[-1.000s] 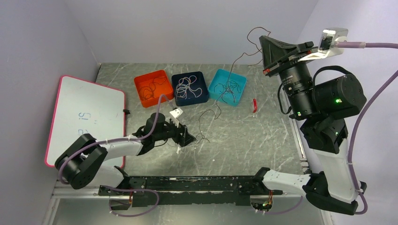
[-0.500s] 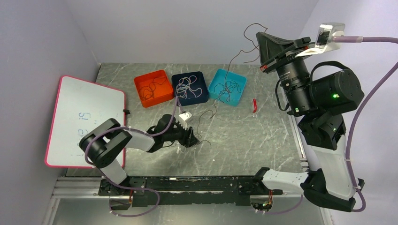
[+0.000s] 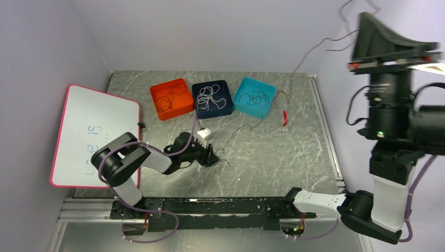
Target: Untangle the cables
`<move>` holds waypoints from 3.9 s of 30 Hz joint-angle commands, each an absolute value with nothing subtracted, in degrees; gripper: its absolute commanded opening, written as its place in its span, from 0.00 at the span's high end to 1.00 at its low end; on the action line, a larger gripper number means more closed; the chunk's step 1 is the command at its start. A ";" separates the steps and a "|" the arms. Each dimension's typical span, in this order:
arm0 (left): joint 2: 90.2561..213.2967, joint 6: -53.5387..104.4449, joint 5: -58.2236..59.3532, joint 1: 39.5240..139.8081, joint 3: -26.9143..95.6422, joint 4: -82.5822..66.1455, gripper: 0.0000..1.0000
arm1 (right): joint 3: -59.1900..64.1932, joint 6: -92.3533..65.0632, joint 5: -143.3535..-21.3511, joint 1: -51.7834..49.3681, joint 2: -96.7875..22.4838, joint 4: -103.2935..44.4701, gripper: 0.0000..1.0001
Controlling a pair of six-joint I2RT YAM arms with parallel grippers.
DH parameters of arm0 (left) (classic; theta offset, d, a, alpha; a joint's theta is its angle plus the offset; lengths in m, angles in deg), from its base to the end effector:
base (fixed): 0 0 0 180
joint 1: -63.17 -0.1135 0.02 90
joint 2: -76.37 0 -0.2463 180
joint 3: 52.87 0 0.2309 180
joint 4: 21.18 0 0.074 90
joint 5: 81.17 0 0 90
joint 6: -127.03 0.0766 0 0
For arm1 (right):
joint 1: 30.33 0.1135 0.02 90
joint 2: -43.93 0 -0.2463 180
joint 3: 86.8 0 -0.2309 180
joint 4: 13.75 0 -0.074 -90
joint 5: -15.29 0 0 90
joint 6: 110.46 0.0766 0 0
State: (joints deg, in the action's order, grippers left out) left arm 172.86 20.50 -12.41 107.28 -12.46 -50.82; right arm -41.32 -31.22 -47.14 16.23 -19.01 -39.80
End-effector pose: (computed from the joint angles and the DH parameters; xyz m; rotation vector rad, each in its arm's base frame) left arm 0.2010 -0.2335 0.1019 0.7536 2.0247 -1.0185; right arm 0.0810 0.0339 0.6532 0.0360 0.8915 0.3966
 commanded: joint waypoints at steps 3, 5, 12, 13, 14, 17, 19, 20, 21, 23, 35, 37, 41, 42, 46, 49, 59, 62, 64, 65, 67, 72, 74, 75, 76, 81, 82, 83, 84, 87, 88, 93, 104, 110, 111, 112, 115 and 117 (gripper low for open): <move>174.22 19.91 -10.49 107.89 -14.47 -52.66 0.57 | -47.88 -43.70 -43.08 16.06 -19.16 -28.53 1.00; 174.43 19.90 -10.23 107.95 -14.46 -52.19 0.63 | -49.12 -45.58 -42.83 16.03 -19.43 -27.45 1.00; 174.55 19.47 -8.44 107.99 -14.56 -50.88 0.90 | -50.69 -50.79 -41.47 16.06 -18.88 -24.49 1.00; 174.54 19.18 -7.91 108.06 -14.86 -50.92 0.92 | -50.51 -51.43 -41.33 16.10 -18.56 -23.65 1.00; 174.54 18.62 -6.97 108.01 -15.05 -50.86 0.93 | -50.38 -52.18 -41.24 16.14 -18.36 -22.83 1.00; 174.56 15.44 -3.33 107.94 -16.29 -50.47 0.93 | -50.51 -54.74 -40.91 16.13 -18.04 -20.69 1.00; 174.71 12.41 -0.27 107.97 -17.03 -50.40 0.93 | -50.54 -56.39 -40.64 16.09 -17.92 -19.32 1.00; 174.72 11.16 1.17 107.91 -17.29 -50.04 0.93 | -50.61 -57.07 -40.64 16.18 -17.88 -18.80 1.00; 174.80 10.02 2.46 107.90 -17.59 -49.76 0.93 | -50.68 -57.70 -40.63 16.18 -17.83 -18.29 1.00; 175.23 7.94 4.92 107.83 -17.93 -49.20 0.93 | -50.70 -58.84 -40.54 16.21 -17.50 -17.08 1.00; 176.32 1.89 9.42 105.53 -19.34 -46.77 0.93 | -52.07 -63.65 -39.80 17.56 -16.91 -13.44 1.00; 175.95 4.38 7.66 105.53 -18.16 -45.95 0.93 | -50.49 -63.21 -38.75 18.56 -16.50 -13.90 1.00; 172.47 9.15 7.16 106.67 -15.05 -41.04 0.88 | -44.23 -60.01 -35.35 20.91 -15.09 -16.22 1.00; 170.65 10.37 7.75 107.27 -14.14 -38.66 0.83 | -41.55 -58.45 -34.66 21.36 -14.02 -17.04 1.00; 164.36 13.79 10.35 109.13 -11.45 -31.77 0.60 | -32.40 -49.55 -32.48 21.95 -12.00 -22.81 1.00; 159.01 14.38 12.41 109.49 -10.97 -27.73 0.47 | -27.58 -43.09 -31.36 21.94 -11.62 -28.95 1.00; 140.57 15.41 18.74 109.82 -9.11 -13.77 0.13 | -13.21 -24.96 -31.90 21.87 -9.85 -42.53 1.00; 134.77 18.30 19.76 109.81 -7.78 -11.44 0.13 | -11.21 -20.79 -33.86 21.92 -10.75 -46.83 1.00; 131.00 19.62 19.68 109.75 -6.64 -10.62 0.13 | -10.39 -18.00 -35.90 21.85 -11.74 -49.78 1.00; 129.33 20.23 19.43 109.75 -5.94 -10.31 0.13 | -10.05 -16.76 -37.34 21.79 -12.36 -51.41 1.00; 126.50 22.00 18.31 109.79 -4.31 -10.09 0.13 | -9.43 -14.90 -40.25 21.81 -13.69 -54.01 1.00; 123.48 25.43 14.09 109.75 2.43 -8.09 0.12 | -7.12 -13.73 -51.55 21.84 -15.93 -56.90 1.00; 123.07 26.11 11.73 109.81 5.04 -7.40 0.12 | -5.46 -14.26 -55.94 21.84 -16.29 -56.45 1.00; 122.84 26.24 10.45 109.76 6.04 -7.51 0.11 | -4.50 -14.59 -57.68 21.79 -16.32 -56.03 1.00; 122.55 26.36 9.03 109.79 6.93 -8.06 0.11 | -3.67 -14.77 -59.15 21.81 -16.36 -55.36 1.00; 122.20 26.40 3.02 109.75 10.30 -9.66 0.12 | -2.30 -15.07 -63.10 21.79 -17.36 -54.65 1.00; 122.12 26.28 1.99 109.77 10.49 -10.24 0.12 | -2.24 -15.24 -63.89 21.86 -17.50 -54.51 1.00; 121.99 26.16 1.06 109.80 10.53 -10.85 0.13 | -2.27 -15.38 -64.89 21.83 -17.74 -54.46 1.00; 122.01 26.10 0.24 109.80 10.38 -11.66 0.13 | -2.35 -15.63 -66.08 21.83 -17.84 -54.43 1.00; 123.00 26.71 -2.45 109.77 10.52 -12.46 0.13 | -2.62 -16.49 -69.87 21.85 -18.12 -54.36 1.00; 123.46 26.92 -3.30 109.77 10.76 -12.61 0.13 | -2.68 -16.83 -71.40 21.81 -18.21 -54.39 1.00; 125.49 28.10 -7.36 109.77 12.28 -13.31 0.14 | -3.33 -17.65 -76.98 21.85 -18.91 -55.20 1.00; 128.31 30.79 -5.77 109.75 13.66 -12.94 0.15 | -3.95 -17.16 -81.76 21.80 -20.19 -55.25 1.00; 128.37 33.46 -2.57 109.75 14.11 -10.40 0.16 | -4.47 -17.38 -83.52 21.83 -19.58 -56.55 1.00; 128.45 33.77 -2.54 109.75 14.20 -10.02 0.16 | -4.65 -17.38 -83.82 21.86 -19.57 -56.77 1.00; 128.52 33.92 -2.44 109.81 14.27 -9.75 0.16 | -4.84 -17.38 -84.20 21.80 -19.63 -56.99 1.00; 128.62 34.04 -2.36 109.79 14.06 -9.74 0.17 | -5.26 -17.39 -85.60 21.81 -19.92 -57.40 1.00; 128.60 33.96 -2.27 109.75 14.02 -9.97 0.18 | -5.35 -17.38 -86.21 21.83 -20.13 -57.52 1.00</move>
